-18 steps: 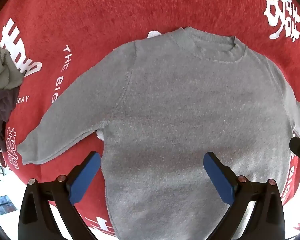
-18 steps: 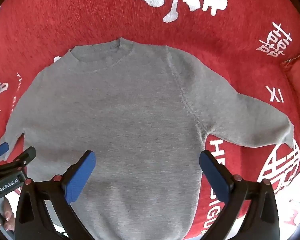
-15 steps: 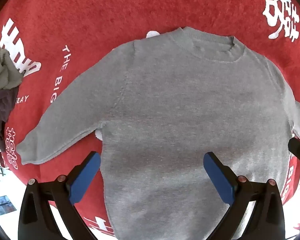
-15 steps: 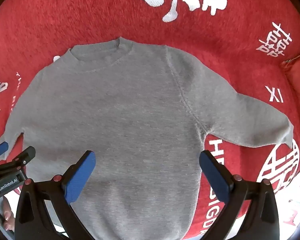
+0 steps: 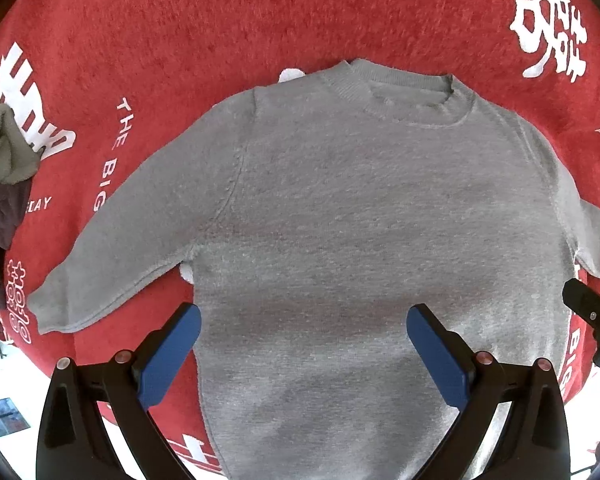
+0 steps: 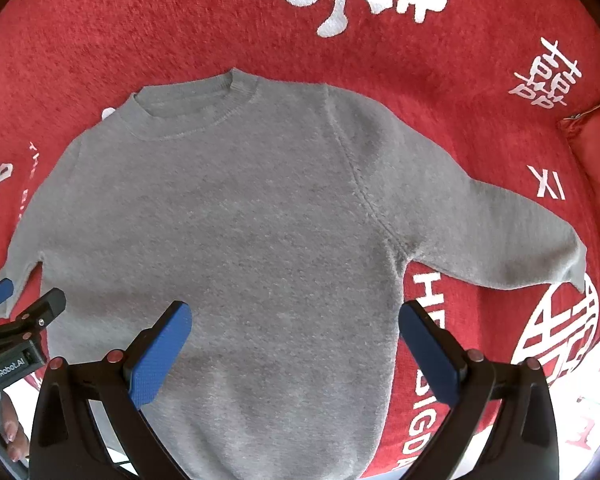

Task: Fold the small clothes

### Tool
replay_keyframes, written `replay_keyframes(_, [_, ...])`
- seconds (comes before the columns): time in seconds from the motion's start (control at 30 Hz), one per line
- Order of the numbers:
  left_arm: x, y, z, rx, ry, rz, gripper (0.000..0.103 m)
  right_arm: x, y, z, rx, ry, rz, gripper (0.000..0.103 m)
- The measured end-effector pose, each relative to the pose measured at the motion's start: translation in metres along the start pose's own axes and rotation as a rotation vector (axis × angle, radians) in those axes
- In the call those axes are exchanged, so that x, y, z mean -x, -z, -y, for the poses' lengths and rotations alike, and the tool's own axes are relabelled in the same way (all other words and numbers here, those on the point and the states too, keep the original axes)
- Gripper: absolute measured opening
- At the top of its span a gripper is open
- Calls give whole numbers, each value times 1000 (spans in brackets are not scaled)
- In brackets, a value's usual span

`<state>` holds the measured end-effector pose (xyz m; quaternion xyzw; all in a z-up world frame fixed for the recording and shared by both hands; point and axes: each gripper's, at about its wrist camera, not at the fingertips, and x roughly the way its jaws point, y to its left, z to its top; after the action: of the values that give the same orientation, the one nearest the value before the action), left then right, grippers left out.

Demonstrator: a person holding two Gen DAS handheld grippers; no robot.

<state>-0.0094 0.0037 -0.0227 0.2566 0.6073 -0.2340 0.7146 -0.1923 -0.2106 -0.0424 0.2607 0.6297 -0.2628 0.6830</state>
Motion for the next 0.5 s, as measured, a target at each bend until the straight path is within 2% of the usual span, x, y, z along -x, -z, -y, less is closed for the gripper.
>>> replay_keyframes(0.13, [2,0,2,-8,-29,13,103,-1,1,2,1,-2,5,103])
replay_keyframes(0.5, [3,2,5,-7,-29,1,103,1,0,1,-2,-10,0,103])
